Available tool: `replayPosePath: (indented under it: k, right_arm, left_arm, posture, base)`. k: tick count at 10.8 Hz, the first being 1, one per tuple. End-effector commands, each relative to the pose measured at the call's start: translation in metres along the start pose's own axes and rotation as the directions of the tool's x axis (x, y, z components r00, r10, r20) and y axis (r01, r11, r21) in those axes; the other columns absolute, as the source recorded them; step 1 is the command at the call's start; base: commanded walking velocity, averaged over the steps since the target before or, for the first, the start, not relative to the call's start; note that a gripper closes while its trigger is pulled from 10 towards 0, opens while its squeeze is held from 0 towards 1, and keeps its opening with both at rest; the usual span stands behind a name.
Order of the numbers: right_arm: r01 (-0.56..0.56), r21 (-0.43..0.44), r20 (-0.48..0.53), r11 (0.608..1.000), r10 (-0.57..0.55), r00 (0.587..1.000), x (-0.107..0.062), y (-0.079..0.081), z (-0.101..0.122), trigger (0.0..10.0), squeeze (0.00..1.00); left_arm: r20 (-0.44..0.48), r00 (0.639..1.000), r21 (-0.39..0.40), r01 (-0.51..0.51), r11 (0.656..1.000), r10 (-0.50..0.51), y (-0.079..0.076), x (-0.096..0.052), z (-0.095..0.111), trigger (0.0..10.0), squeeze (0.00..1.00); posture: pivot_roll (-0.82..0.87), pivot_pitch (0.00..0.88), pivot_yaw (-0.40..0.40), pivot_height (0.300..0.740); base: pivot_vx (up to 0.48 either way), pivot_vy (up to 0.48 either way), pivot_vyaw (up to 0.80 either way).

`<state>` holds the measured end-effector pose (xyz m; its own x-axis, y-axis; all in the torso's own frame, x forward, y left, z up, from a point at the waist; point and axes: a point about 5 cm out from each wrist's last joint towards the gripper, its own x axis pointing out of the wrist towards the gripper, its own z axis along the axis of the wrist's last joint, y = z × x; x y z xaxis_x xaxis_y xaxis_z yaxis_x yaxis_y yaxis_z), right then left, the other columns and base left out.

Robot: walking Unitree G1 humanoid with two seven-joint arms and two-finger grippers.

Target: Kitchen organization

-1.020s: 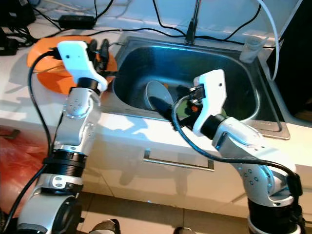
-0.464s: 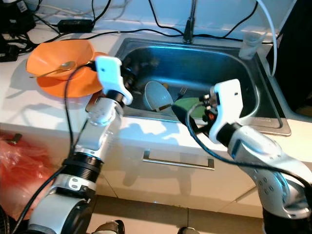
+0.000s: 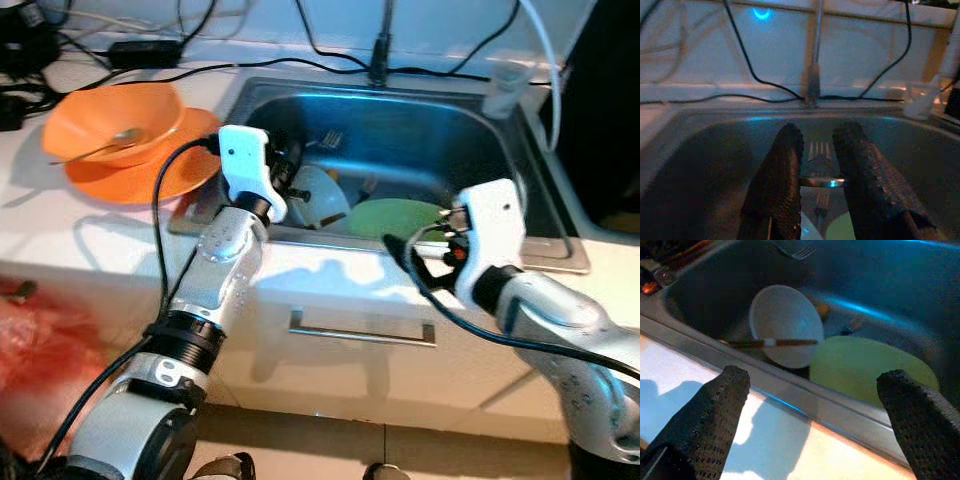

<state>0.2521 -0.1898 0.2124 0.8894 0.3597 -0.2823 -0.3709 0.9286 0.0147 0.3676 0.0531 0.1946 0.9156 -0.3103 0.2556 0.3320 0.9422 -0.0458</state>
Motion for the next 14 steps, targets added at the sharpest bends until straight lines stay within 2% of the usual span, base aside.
replayPosePath:
  k: [1, 5, 7, 10, 11, 12, 14]
  right_arm:
    - [0.008, -0.018, 0.0, 1.0, -0.008, 1.0, -0.005, 0.0, 0.003, 10.0, 0.0]
    - [-0.003, -0.024, -0.004, 1.0, 0.003, 1.0, -0.006, 0.001, 0.007, 10.0, 0.0]
    - [-0.021, -0.025, -0.009, 0.999, 0.02, 1.0, -0.006, 0.003, 0.007, 10.0, 0.0]
    - [-0.035, -0.026, -0.013, 0.999, 0.034, 0.999, -0.005, 0.005, 0.008, 10.0, 0.0]
    - [-0.036, -0.025, -0.014, 0.999, 0.036, 0.999, -0.005, 0.006, 0.008, 10.0, 0.0]
    - [-0.038, -0.024, -0.015, 0.999, 0.038, 0.999, -0.006, 0.006, 0.008, 10.0, 0.0]
    - [-0.045, -0.025, -0.019, 0.999, 0.045, 0.999, -0.006, 0.006, 0.007, 10.0, 0.0]
  left_arm:
    - [0.006, 1.0, 0.005, 0.023, 1.0, -0.023, -0.005, 0.002, 0.001, 0.0, 0.0]
    - [-0.097, 0.995, -0.041, -0.032, 0.999, 0.028, -0.002, 0.006, -0.017, 0.0, 0.0]
    - [-0.207, 0.977, -0.081, -0.076, 0.994, 0.058, 0.002, 0.006, -0.033, 0.0, 0.0]
    - [-0.25, 0.966, -0.112, -0.096, 0.989, 0.065, 0.002, 0.005, -0.041, 0.1, 0.0]
    - [-0.264, 0.962, -0.124, -0.1, 0.987, 0.065, 0.001, 0.006, -0.044, 4.6, 0.44]
    - [-0.274, 0.96, -0.131, -0.099, 0.986, 0.06, -0.001, 0.006, -0.045, 10.0, 1.0]
    - [-0.265, 0.963, -0.154, -0.096, 0.983, 0.053, -0.002, 0.008, -0.043, 10.0, 1.0]
  posture:
    - [-0.23, 0.128, 0.011, 0.74]
    - [-0.24, 0.133, 0.006, 0.74]
    - [-0.24, 0.13, 0.001, 0.74]
    - [-0.24, 0.13, 0.001, 0.74]
    - [-0.24, 0.13, 0.003, 0.74]
    - [-0.25, 0.13, 0.003, 0.74]
    - [-0.24, 0.129, 0.004, 0.74]
  base:
    - [0.0, 0.0, 0.0]
    - [0.0, 0.0, 0.0]
    - [0.0, 0.0, 0.0]
    - [0.0, 0.0, 0.0]
    - [0.0, 0.0, 0.0]
    - [0.0, 0.0, 0.0]
    - [0.0, 0.0, 0.0]
